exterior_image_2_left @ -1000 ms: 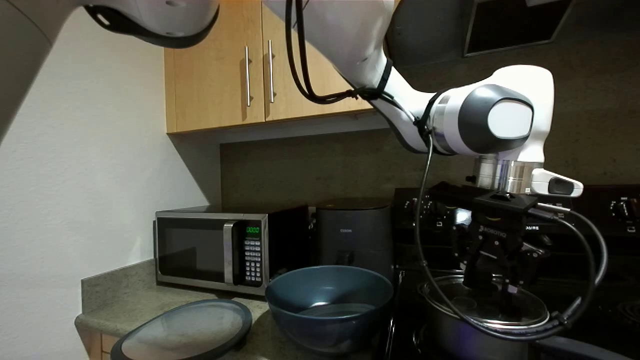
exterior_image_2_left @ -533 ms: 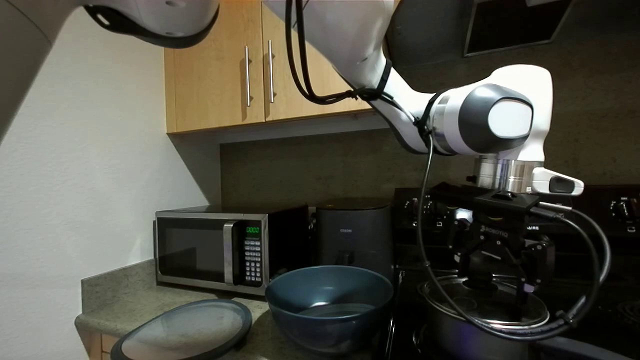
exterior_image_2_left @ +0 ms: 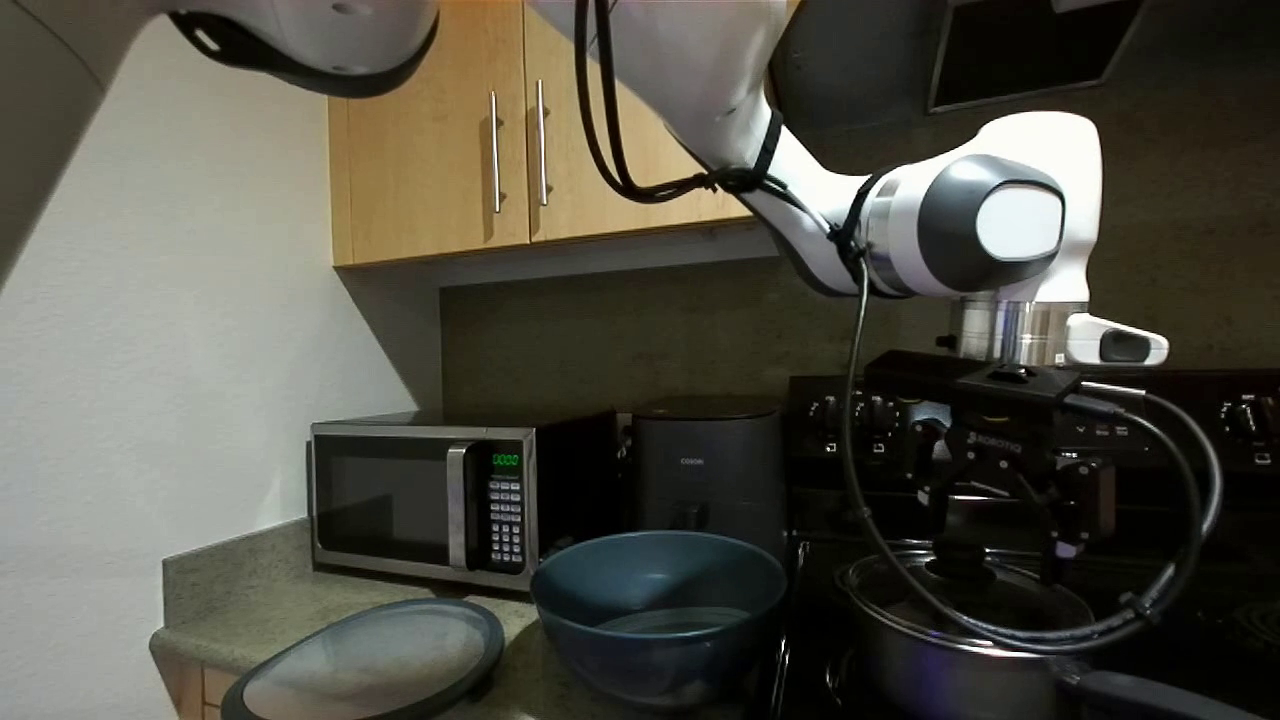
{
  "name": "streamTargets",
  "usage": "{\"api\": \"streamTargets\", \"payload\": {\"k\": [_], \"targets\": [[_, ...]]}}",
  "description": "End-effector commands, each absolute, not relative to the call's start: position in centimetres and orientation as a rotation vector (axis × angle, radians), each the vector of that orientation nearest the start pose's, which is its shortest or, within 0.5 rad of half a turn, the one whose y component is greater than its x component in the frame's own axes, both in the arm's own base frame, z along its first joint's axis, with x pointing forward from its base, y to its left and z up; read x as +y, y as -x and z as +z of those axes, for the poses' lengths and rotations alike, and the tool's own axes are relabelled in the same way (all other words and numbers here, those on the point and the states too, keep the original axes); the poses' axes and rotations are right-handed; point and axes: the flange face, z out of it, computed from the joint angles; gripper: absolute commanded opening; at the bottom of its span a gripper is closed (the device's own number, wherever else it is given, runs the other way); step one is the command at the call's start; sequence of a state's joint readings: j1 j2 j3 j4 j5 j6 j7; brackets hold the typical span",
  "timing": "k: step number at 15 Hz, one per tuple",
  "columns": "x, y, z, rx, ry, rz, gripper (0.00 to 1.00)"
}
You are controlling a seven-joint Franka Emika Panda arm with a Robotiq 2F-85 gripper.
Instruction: Remove the glass lid from the pot on the bottom left plate and place it inside the the bowl on the left side of the countertop
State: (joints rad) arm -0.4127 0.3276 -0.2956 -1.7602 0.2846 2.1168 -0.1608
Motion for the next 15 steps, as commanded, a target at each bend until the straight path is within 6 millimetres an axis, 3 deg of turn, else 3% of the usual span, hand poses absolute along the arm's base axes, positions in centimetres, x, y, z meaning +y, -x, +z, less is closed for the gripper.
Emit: {"api": "streamTargets", "payload": {"k": [1, 4, 6, 10, 15], "targets": [[-40.1, -52.0, 39.9, 1.016, 2.844, -0.216, 1.0], [-39.8, -53.2, 40.1, 1.016, 2.864, -0.247, 1.0], [-39.8, -52.7, 40.3, 0.988, 2.866, -0.225, 1.0], [-39.0, -53.6, 39.9, 0.816, 2.893, -0.202, 1.0], [-38.4, -54.5, 39.6, 0.729, 2.896, -0.142, 1.0]]}}
